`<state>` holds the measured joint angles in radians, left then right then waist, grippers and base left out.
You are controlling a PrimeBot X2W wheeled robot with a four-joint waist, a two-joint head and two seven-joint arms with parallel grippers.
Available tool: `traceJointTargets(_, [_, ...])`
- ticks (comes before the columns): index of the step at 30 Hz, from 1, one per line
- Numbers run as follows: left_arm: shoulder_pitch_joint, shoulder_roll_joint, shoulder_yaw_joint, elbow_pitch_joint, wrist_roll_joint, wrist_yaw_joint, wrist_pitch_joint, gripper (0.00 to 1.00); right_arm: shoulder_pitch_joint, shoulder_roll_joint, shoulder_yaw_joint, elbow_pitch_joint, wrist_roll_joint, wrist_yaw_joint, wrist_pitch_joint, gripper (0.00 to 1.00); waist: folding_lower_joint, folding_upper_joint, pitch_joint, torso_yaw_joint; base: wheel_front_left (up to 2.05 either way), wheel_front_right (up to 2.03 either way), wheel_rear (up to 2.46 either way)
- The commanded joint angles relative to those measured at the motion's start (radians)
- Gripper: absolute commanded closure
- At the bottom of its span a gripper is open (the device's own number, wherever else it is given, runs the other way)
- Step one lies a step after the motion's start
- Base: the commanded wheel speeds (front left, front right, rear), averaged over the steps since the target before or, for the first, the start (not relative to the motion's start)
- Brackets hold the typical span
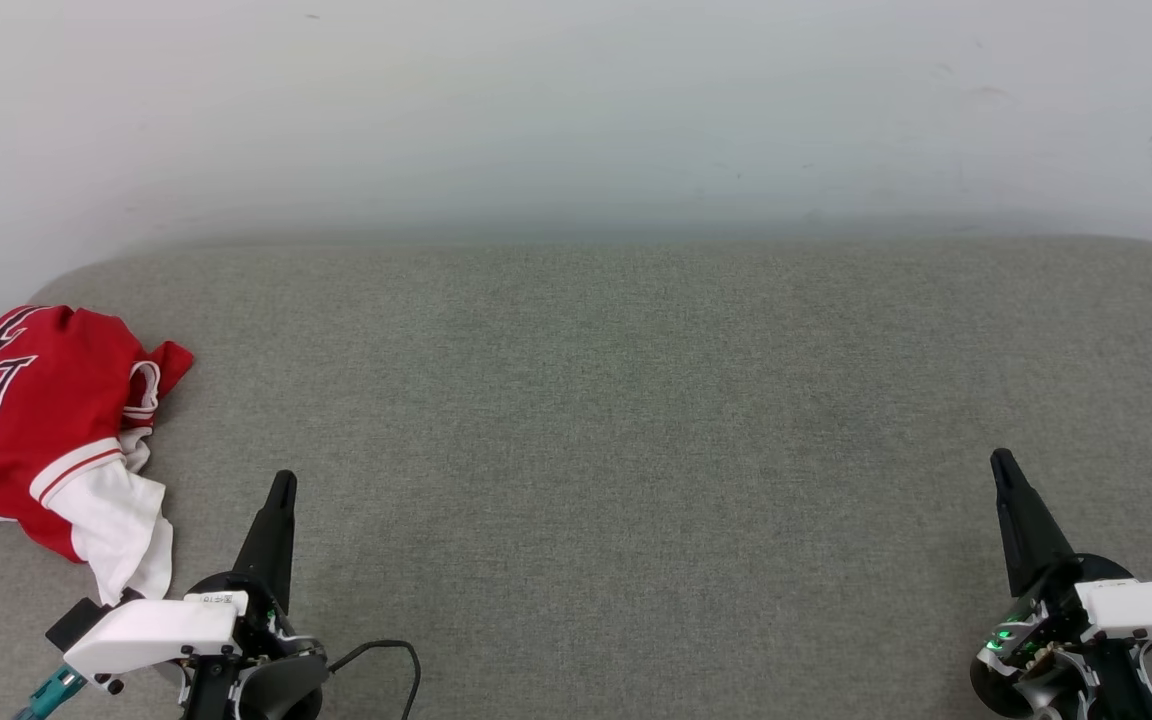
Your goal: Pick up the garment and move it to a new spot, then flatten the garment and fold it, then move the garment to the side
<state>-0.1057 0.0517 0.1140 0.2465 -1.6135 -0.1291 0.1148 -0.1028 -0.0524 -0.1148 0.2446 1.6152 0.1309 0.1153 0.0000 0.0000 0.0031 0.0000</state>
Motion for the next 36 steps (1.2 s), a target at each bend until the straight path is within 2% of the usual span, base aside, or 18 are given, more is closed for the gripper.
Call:
traceJointTargets(1, [-0.006, -0.002, 0.003, 0.000, 0.003, -0.003, 0.003, 1.00, -0.011, 0.004, 0.000, 0.001, -0.006, 0.000, 0.001, 1.00, 0.0000, 0.0000, 0.000, 0.000, 0.00, 0.00, 0.00])
traceJointTargets(36, [-0.006, -0.002, 0.002, 0.000, 0.002, -0.003, 0.002, 1.00, -0.011, 0.004, 0.000, 0.001, -0.005, 0.000, 0.001, 1.00, 0.0000, 0.0000, 0.000, 0.000, 0.00, 0.00, 0.00])
